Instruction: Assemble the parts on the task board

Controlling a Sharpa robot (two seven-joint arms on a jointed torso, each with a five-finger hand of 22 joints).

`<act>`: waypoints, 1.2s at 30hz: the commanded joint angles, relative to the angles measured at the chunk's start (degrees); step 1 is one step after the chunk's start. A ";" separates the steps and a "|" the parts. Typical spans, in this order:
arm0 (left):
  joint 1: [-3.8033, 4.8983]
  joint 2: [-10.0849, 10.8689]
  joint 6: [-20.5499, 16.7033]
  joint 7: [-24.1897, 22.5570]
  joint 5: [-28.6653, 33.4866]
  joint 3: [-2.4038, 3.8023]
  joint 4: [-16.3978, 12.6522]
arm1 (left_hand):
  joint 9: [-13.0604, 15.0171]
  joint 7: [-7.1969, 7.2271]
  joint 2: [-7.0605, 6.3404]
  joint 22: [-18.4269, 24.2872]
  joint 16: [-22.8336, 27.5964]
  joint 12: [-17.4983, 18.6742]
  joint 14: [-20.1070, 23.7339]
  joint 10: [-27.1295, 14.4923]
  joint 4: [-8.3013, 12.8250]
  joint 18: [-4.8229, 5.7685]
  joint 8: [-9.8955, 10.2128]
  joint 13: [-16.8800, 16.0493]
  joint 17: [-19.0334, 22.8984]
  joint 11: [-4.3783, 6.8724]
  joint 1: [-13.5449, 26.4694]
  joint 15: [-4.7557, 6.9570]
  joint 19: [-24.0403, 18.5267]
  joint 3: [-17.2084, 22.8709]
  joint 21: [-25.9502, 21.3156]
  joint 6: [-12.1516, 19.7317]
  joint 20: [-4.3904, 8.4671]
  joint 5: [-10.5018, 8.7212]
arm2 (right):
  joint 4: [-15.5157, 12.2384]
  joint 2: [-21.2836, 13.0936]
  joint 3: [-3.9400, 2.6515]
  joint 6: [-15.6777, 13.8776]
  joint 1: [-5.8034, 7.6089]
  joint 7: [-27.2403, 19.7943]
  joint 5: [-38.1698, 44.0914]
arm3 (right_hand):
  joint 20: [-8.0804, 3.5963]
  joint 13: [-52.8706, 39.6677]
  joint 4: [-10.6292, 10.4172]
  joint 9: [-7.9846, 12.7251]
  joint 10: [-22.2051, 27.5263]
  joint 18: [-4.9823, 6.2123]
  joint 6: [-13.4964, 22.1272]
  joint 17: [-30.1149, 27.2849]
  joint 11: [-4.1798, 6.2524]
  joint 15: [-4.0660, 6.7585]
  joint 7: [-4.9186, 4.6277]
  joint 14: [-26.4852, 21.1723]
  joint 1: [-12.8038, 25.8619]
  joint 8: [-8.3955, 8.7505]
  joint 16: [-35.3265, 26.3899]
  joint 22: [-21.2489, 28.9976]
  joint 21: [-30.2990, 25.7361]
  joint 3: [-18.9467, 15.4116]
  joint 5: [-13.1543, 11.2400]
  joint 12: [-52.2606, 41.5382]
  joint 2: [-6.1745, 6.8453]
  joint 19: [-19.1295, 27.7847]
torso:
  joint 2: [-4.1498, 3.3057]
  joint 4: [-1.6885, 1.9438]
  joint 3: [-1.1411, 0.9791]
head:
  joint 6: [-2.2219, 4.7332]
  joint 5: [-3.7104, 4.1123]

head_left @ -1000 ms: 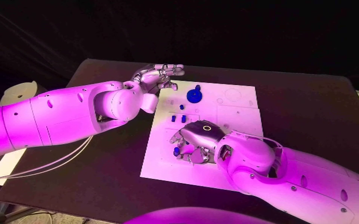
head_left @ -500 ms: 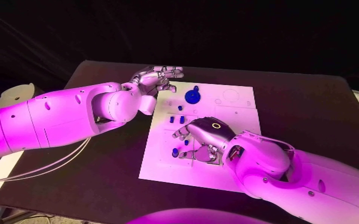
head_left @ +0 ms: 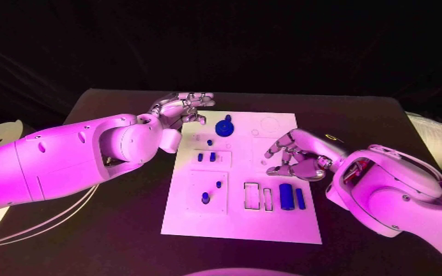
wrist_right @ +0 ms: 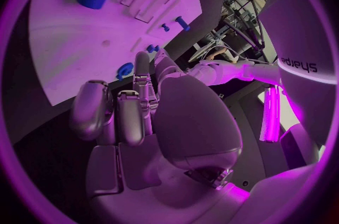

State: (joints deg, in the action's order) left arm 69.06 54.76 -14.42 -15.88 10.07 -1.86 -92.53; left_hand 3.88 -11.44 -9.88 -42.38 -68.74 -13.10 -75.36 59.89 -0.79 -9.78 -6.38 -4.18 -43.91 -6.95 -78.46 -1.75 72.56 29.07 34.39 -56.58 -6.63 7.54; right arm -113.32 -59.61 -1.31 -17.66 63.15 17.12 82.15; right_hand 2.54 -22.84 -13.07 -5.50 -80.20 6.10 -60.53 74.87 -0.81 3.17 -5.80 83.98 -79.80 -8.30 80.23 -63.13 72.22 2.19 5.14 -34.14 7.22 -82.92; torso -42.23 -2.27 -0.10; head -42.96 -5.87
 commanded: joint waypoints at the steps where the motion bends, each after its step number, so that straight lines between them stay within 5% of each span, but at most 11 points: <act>1: 0.01 -0.06 1.70 -0.15 -0.50 -0.03 0.01 | 0.03 0.00 0.38 0.06 -0.16 -0.26 0.46 -0.40 -0.08 -0.59 -0.40 0.03 0.06 -0.15 0.09 0.11 -0.14 -0.35 -0.27 0.42 -0.30 0.22 | -1.16 -1.77 0.44 -1.25 -0.10 6.02 -5.50 | -0.50 -16.07 -1.22 -0.27 -1.40 -1.26 -0.70 2.99 0.24 0.53 0.31 4.13 2.18 -0.93 1.56 -1.93 1.46 -1.84 3.05 -14.34 -0.03 -0.45 | 0.45 -0.78 0.09 | 0.38 1.10; 4: -0.02 -0.04 2.04 -0.25 -0.62 -0.09 0.01 | 0.04 0.00 0.44 0.07 -0.14 -0.33 0.49 -0.39 -0.08 -0.60 -0.44 0.01 0.13 -0.14 0.10 0.11 -0.16 -0.37 -0.28 0.40 -0.31 0.22 | -2.05 -4.37 1.05 -1.05 -0.48 9.29 -5.24 | -0.68 -34.52 -2.75 -0.94 -1.47 -1.74 -0.81 5.94 0.42 0.76 0.44 4.51 3.09 -2.51 3.76 -4.72 3.47 -4.10 11.48 -30.18 -0.89 -1.01 | 0.65 -1.13 0.21 | 0.65 1.96; 10: -0.05 -0.08 2.22 -0.44 -0.82 -0.15 0.22 | 0.04 0.00 0.44 0.07 -0.14 -0.33 0.49 -0.39 -0.08 -0.60 -0.44 0.01 0.13 -0.14 0.10 0.11 -0.16 -0.37 -0.28 0.40 -0.31 0.22 | -2.92 -6.48 1.87 -1.13 -2.08 13.21 -3.11 | -0.46 -46.70 -3.42 -2.36 -1.09 -2.09 0.00 7.99 0.31 0.51 0.57 4.72 5.03 -5.29 5.30 -7.17 5.26 -8.03 14.60 -39.94 -2.36 -1.26 | 0.97 -1.73 0.42 | 1.00 3.18; 20: -0.06 -0.10 2.31 -0.49 -0.88 -0.17 0.24 | 0.04 0.00 0.44 0.07 -0.14 -0.33 0.49 -0.39 -0.08 -0.60 -0.44 0.01 0.13 -0.14 0.10 0.11 -0.16 -0.37 -0.28 0.40 -0.31 0.22 | -2.48 -4.94 2.12 -0.36 -4.93 16.50 0.01 | -0.46 -46.93 -3.63 -3.12 -0.37 -2.06 0.77 7.94 0.34 0.52 0.66 4.67 6.94 -6.29 5.30 -7.24 5.32 -10.12 14.79 -39.68 -2.58 -1.09 | 0.99 -1.70 0.54 | 0.24 2.98; 36: -0.08 -0.19 2.37 -0.41 -1.69 -0.18 0.52 | 0.05 -0.01 0.59 0.09 -0.18 -0.47 0.53 -0.43 -0.12 -0.60 -0.53 0.00 0.13 -0.16 0.15 0.09 -0.19 -0.45 -0.33 0.41 -0.33 0.21 | -0.35 -0.72 2.14 1.56 -6.50 16.81 3.55 | -0.45 -49.64 -3.39 -3.56 -1.40 -2.16 1.09 8.55 0.35 0.52 0.67 4.78 6.25 -6.78 5.70 -7.76 5.65 -10.63 14.26 -41.64 -2.53 -1.18 | 0.89 -1.85 0.53 | -0.61 2.26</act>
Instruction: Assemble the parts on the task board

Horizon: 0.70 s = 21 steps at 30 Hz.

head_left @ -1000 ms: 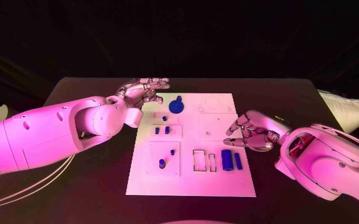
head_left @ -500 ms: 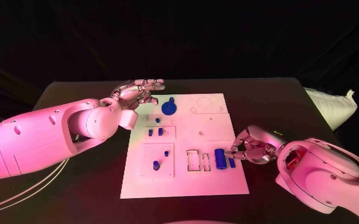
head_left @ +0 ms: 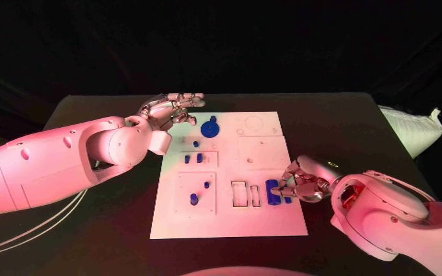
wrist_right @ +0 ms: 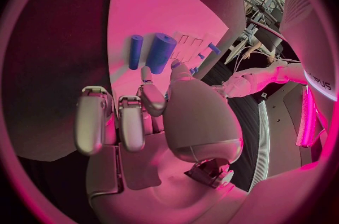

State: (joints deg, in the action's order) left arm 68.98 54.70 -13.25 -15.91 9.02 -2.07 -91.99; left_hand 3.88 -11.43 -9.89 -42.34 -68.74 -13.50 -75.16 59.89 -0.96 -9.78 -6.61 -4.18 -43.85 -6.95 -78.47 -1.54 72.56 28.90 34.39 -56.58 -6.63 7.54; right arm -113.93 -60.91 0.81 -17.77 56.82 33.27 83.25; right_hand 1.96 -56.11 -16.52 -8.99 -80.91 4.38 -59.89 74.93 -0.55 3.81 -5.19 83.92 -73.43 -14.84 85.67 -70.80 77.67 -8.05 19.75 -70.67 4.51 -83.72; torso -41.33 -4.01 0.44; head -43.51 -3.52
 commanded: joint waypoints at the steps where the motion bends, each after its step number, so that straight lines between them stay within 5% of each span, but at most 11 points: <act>1: 0.00 -0.13 1.22 -0.38 -0.65 0.03 -0.01 | 0.05 -0.01 0.59 0.05 -0.18 -0.07 0.32 -0.43 0.05 -0.60 -0.30 0.00 0.07 -0.15 0.16 -0.12 -0.19 -0.28 -0.33 0.41 -0.33 0.21 | 0.44 0.92 0.01 1.80 -0.23 0.66 2.61 | 0.13 -16.57 0.06 -0.10 -0.78 -0.44 0.46 8.56 0.09 -0.13 0.05 4.85 -0.14 -0.27 0.30 -0.11 0.22 -0.41 -0.37 -5.26 0.17 -0.38 | -0.04 -0.14 -0.02 | -0.10 -0.15; 9: -0.02 -0.17 1.38 -0.35 -0.68 0.03 -0.05 | 0.05 -0.01 0.59 0.05 -0.18 -0.07 0.32 -0.43 0.05 -0.60 -0.30 0.00 0.07 -0.15 0.16 -0.12 -0.19 -0.28 -0.33 0.41 -0.33 0.21 | 2.23 3.26 0.01 4.02 -0.77 1.12 3.53 | 0.15 -17.58 0.01 -0.29 -1.16 -0.52 0.72 9.01 0.06 -0.16 0.01 4.94 -0.26 -0.45 0.60 -0.48 0.46 -0.60 -0.61 -6.01 -0.08 -0.47 | -0.06 0.10 -0.05 | -0.23 -0.34; 21: -0.02 0.04 1.49 -0.32 -0.68 0.03 -0.17 | 0.05 -0.01 0.59 0.05 -0.18 -0.07 0.32 -0.43 0.05 -0.60 -0.30 0.00 0.07 -0.15 0.16 -0.12 -0.19 -0.28 -0.33 0.41 -0.33 0.21 | 4.63 6.15 0.01 5.64 -2.13 1.94 4.77 | 0.20 -18.43 0.34 -0.97 -1.21 -0.59 0.92 9.40 0.05 -0.19 0.03 5.00 -1.77 -1.22 0.87 -0.98 0.81 -0.65 -0.76 -6.45 -1.08 -0.55 | -0.06 0.01 -0.05 | -0.39 -0.83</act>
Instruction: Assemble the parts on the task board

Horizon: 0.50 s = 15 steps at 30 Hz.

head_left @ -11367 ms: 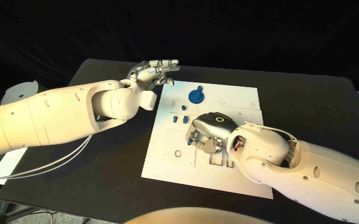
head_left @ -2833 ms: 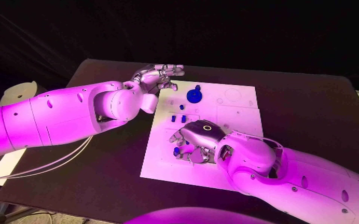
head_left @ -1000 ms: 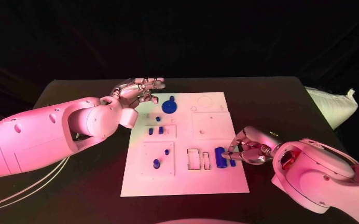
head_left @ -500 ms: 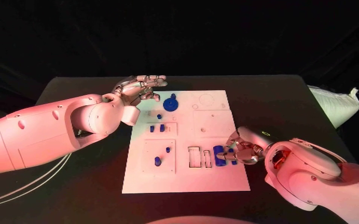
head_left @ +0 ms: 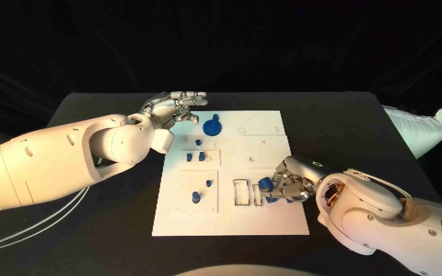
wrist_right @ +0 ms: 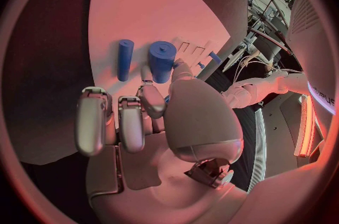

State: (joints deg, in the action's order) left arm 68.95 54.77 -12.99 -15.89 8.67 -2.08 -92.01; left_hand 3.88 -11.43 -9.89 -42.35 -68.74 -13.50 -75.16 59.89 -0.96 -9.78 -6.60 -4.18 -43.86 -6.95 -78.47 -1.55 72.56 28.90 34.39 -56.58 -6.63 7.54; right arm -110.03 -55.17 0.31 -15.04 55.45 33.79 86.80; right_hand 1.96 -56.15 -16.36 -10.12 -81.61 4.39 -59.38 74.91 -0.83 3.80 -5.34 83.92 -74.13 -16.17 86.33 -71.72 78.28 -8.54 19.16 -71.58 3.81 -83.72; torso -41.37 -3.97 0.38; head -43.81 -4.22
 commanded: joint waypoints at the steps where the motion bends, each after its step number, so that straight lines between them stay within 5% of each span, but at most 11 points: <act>1: 0.02 -0.02 1.25 -0.33 -0.33 0.03 -0.16 | 0.05 -0.01 0.59 0.06 -0.18 -0.07 0.32 -0.43 0.05 -0.59 -0.31 0.00 0.08 -0.15 0.16 -0.11 -0.19 -0.28 -0.33 0.41 -0.33 0.21 | 0.84 0.57 0.51 2.85 -0.86 1.49 1.20 | 0.20 -18.45 0.21 0.11 -0.51 -0.60 0.42 9.48 0.34 -0.17 0.19 5.01 -1.20 0.05 0.25 -0.08 0.21 -0.16 -0.17 -5.57 -0.47 -0.55 | -0.01 -0.01 0.00 | -0.10 -0.15; 15: 0.02 0.11 1.34 -0.24 -0.33 0.03 -0.26 | 0.06 -0.01 0.65 0.08 -0.21 -0.18 0.36 -0.51 0.05 -0.60 -0.36 -0.01 0.12 -0.16 0.20 -0.13 -0.21 -0.36 -0.36 0.46 -0.35 0.21 | 1.65 1.26 0.50 3.94 -1.21 3.36 0.37 | 0.15 -18.88 1.49 -1.03 -0.26 -0.66 0.62 10.11 0.44 -0.09 0.26 5.09 -4.68 -1.06 0.66 -0.54 0.50 0.26 3.16 -5.36 -1.90 -0.58 | 0.02 -0.09 0.01 | -0.10 -0.19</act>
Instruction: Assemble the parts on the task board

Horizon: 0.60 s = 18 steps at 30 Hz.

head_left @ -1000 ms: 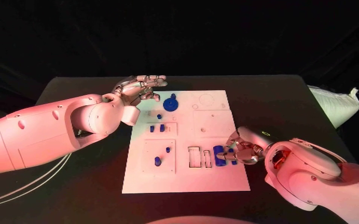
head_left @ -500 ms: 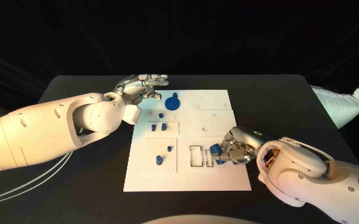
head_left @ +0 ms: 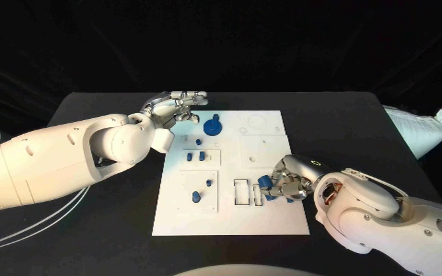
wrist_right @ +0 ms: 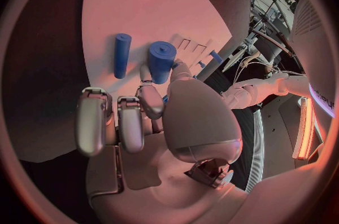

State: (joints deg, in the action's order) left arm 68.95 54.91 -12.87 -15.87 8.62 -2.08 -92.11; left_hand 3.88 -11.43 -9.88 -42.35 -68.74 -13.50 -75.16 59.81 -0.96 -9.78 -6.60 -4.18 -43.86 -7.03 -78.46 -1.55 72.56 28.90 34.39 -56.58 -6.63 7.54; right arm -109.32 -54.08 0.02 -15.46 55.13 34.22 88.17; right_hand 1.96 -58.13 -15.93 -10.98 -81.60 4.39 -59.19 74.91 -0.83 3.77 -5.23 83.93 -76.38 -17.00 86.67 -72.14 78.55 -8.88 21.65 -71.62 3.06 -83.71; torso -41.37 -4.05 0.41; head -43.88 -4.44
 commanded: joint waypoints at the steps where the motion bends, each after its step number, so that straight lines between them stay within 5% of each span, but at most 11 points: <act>1: 0.01 -0.04 1.24 -0.23 -0.28 0.03 -0.16 | 0.06 -0.02 0.67 0.08 -0.22 -0.21 0.37 -0.45 0.04 -0.59 -0.38 -0.01 0.13 -0.08 0.21 -0.13 -0.21 -0.39 -0.37 0.47 -0.35 0.21 | 1.03 0.19 0.80 4.89 -0.90 3.47 -1.74 | 0.14 -16.85 1.33 -0.28 -0.18 -0.67 0.55 10.18 0.43 -0.07 0.12 5.09 -2.88 -0.29 0.35 -0.12 0.23 0.61 0.99 -5.20 -1.12 -0.57 | 0.03 -0.01 -0.01 | -0.02 0.08; 8: 0.01 -0.08 1.35 -0.15 -0.28 0.03 -0.17 | 0.06 -0.02 0.67 0.08 -0.22 -0.21 0.37 -0.45 0.04 -0.59 -0.38 -0.01 0.13 -0.08 0.21 -0.13 -0.21 -0.39 -0.37 0.47 -0.35 0.21 | 1.01 0.26 0.79 4.35 -0.91 4.40 -2.90 | 0.17 -17.01 1.86 -0.63 -0.11 -0.75 0.75 10.53 0.39 -0.12 0.08 5.15 -3.70 -0.54 0.57 -0.52 0.47 0.50 2.05 -5.12 -1.04 -0.65 | 0.02 0.00 -0.02 | 0.04 0.08; 18: 0.01 -0.14 1.39 -0.15 -0.30 0.03 -0.12 | 0.06 -0.02 0.67 0.08 -0.22 -0.21 0.37 -0.45 0.04 -0.59 -0.38 -0.01 0.13 -0.08 0.21 -0.13 -0.21 -0.39 -0.37 0.47 -0.35 0.21 | -1.84 -1.37 -0.07 -7.82 -0.38 1.14 -17.17 | -0.03 -19.61 0.66 -1.88 -1.52 -0.94 0.27 11.87 0.75 0.14 0.52 5.41 -2.54 -1.66 1.40 -1.59 1.21 -0.14 6.55 -7.14 -2.04 -1.04 | 0.02 0.04 0.00 | 0.29 0.13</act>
State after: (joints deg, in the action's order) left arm 68.94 54.89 -12.67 -15.80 8.58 -2.08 -92.12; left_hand 3.88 -11.43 -9.66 -42.35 -68.74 -13.50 -75.16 59.68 -0.96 -9.78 -6.60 -4.18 -43.78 -7.16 -78.24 -1.54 72.56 28.90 34.39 -56.58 -6.63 7.54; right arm -110.78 -55.44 -0.16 -20.12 54.87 35.24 78.69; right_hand 1.96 -58.12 -14.95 -12.39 -81.91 4.39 -58.63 74.95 -1.14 3.56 -4.83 84.12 -77.95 -18.40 87.88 -73.67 79.43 -8.88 28.02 -71.61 3.12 -83.71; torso -41.36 -4.06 0.36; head -43.68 -4.38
